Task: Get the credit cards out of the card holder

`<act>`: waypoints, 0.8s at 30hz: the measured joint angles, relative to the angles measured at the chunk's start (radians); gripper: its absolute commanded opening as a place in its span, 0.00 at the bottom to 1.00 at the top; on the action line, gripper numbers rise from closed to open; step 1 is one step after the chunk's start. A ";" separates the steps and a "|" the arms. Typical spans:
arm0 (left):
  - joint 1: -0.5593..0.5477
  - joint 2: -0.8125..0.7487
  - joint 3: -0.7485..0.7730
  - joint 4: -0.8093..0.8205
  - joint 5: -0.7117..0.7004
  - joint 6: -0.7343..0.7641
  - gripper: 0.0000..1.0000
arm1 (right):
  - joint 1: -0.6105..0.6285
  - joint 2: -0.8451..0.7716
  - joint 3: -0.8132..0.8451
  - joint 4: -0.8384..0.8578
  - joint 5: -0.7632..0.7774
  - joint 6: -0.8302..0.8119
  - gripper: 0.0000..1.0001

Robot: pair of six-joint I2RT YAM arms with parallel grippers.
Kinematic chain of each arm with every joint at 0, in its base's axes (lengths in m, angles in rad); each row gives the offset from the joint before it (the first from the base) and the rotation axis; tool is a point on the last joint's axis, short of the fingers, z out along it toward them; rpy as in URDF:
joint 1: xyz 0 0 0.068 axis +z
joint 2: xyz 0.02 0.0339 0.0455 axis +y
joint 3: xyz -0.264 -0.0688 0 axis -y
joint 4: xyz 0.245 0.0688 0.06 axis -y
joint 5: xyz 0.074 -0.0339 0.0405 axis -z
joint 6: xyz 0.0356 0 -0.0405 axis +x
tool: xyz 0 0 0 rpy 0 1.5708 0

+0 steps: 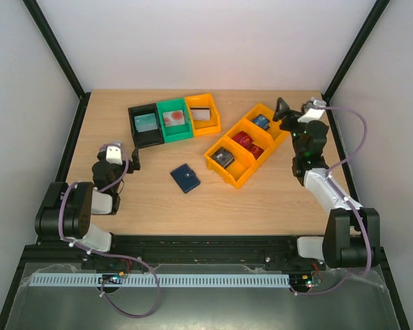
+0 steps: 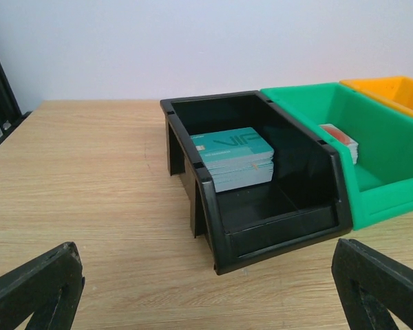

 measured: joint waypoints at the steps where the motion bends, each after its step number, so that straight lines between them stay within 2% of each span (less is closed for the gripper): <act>1: 0.000 -0.001 0.006 -0.014 -0.008 -0.004 0.99 | 0.007 0.005 0.030 -0.020 -0.055 0.036 0.96; 3: 0.004 -0.003 0.042 -0.071 -0.032 -0.023 0.99 | 0.053 0.027 0.090 -0.082 -0.143 0.068 0.96; 5: 0.030 -0.019 0.130 -0.219 -0.038 -0.054 1.00 | 0.168 0.063 0.161 -0.185 -0.177 0.063 0.95; 9: 0.152 -0.056 0.394 -0.501 0.016 -0.128 1.00 | 0.441 0.181 0.333 -0.415 -0.166 0.006 0.88; 12: 0.232 -0.122 0.521 -0.661 0.062 -0.169 0.99 | 0.579 0.310 0.471 -0.589 -0.120 -0.022 0.83; 16: 0.252 -0.191 0.657 -0.925 0.139 -0.181 0.99 | 0.692 0.500 0.623 -0.784 -0.061 -0.034 0.80; 21: 0.245 -0.251 0.711 -1.236 0.231 -0.160 0.99 | 0.795 0.727 0.784 -0.988 -0.003 -0.048 0.81; 24: 0.245 -0.267 0.734 -1.389 0.273 -0.145 0.99 | 0.830 0.804 0.851 -1.082 0.018 -0.050 0.82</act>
